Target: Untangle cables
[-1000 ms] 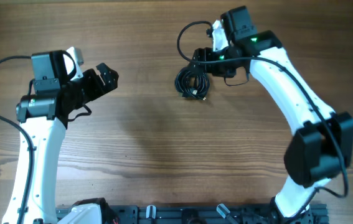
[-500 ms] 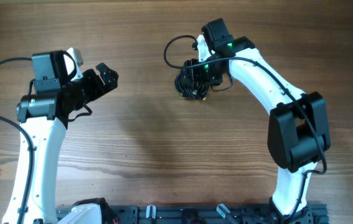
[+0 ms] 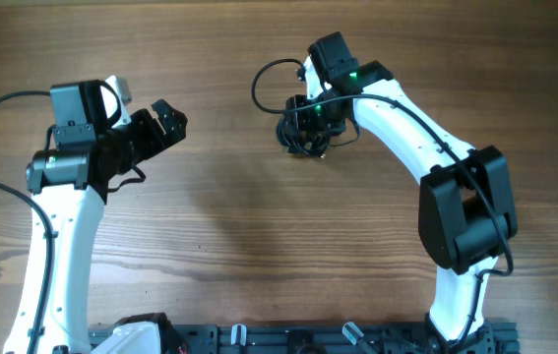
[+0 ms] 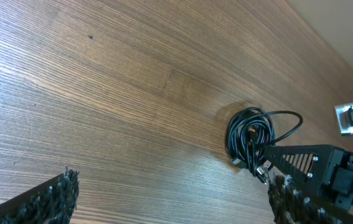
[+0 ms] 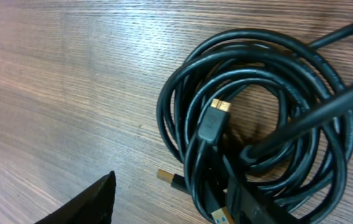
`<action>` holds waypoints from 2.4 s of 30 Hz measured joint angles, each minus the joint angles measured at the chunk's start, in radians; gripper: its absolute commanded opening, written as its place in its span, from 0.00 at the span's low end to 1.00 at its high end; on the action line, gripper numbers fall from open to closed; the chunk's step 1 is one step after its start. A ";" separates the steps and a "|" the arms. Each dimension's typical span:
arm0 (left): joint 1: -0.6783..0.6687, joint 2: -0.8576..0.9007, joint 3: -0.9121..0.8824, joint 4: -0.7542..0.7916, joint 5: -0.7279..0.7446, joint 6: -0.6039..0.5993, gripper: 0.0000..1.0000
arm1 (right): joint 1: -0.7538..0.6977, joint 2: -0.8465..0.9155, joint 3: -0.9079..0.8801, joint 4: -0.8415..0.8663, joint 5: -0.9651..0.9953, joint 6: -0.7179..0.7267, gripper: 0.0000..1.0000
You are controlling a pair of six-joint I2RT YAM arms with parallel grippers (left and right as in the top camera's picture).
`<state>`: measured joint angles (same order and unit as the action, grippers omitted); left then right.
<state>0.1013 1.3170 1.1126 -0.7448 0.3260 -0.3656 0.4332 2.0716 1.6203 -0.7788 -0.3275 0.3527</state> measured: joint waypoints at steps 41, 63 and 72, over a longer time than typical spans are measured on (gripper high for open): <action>0.003 0.000 0.000 0.054 0.086 -0.031 1.00 | 0.068 0.143 0.040 0.020 -0.411 0.025 0.18; 0.003 0.000 0.000 0.098 0.383 -0.037 1.00 | 0.070 0.101 0.043 0.128 -0.587 0.134 0.82; 0.003 0.000 0.000 0.091 0.362 -0.037 1.00 | 0.002 0.087 0.043 0.079 -0.462 0.141 0.78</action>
<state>0.1043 1.3167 1.1126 -0.6540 0.6884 -0.4030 0.4351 2.1582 1.6634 -0.6994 -0.7891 0.4934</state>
